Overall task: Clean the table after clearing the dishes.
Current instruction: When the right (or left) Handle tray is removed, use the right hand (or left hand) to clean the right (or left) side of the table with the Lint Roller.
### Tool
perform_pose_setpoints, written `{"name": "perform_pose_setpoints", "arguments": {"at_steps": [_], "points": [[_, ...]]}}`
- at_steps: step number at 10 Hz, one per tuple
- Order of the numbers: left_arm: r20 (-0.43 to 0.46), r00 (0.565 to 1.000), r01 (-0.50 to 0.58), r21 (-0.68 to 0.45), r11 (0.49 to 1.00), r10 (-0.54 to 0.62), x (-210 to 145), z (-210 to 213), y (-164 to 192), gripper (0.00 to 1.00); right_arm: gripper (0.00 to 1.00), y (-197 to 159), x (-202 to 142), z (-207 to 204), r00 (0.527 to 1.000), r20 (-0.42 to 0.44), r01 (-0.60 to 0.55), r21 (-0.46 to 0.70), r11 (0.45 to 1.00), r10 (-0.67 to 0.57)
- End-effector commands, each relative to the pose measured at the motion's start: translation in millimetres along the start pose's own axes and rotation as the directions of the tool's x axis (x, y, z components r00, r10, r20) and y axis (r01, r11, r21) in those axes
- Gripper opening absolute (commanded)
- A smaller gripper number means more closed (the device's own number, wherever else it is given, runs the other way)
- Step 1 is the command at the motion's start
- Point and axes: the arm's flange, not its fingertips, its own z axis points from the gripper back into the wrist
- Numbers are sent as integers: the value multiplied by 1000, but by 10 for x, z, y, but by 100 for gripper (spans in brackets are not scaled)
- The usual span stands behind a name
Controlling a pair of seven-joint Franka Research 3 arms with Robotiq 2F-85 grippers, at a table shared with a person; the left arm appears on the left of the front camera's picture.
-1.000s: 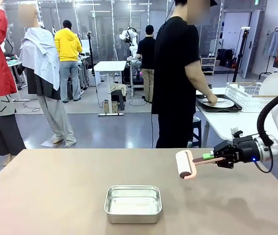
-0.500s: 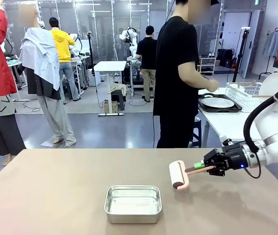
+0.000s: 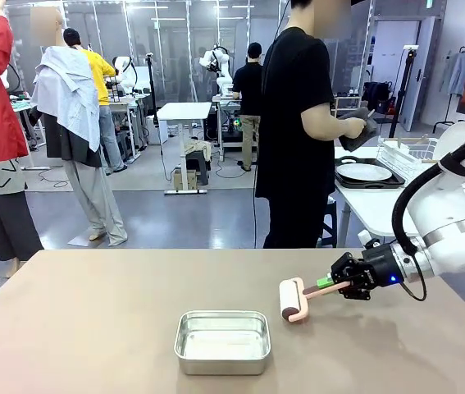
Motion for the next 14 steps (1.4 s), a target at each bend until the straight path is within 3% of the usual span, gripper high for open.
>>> {"name": "perform_pose_setpoints", "arguments": {"at_steps": [1,3,5,8,14], "points": [[11,1000,-8,2,1000,8,0,3,-7,100,20,-83,43,56,998,15,55,-100,993,-54],[11,1000,-8,2,1000,8,0,3,-7,100,20,-47,184,246,996,60,73,-182,981,-63],[11,1000,-8,2,1000,8,0,3,-7,100,20,5,317,466,997,24,79,-234,969,-76],[11,1000,-8,2,1000,8,0,3,-7,100,20,-6,325,820,994,47,109,-335,936,-99],[11,1000,-8,2,1000,8,0,3,-7,100,20,-48,176,1269,991,131,101,-676,730,-16]]}}
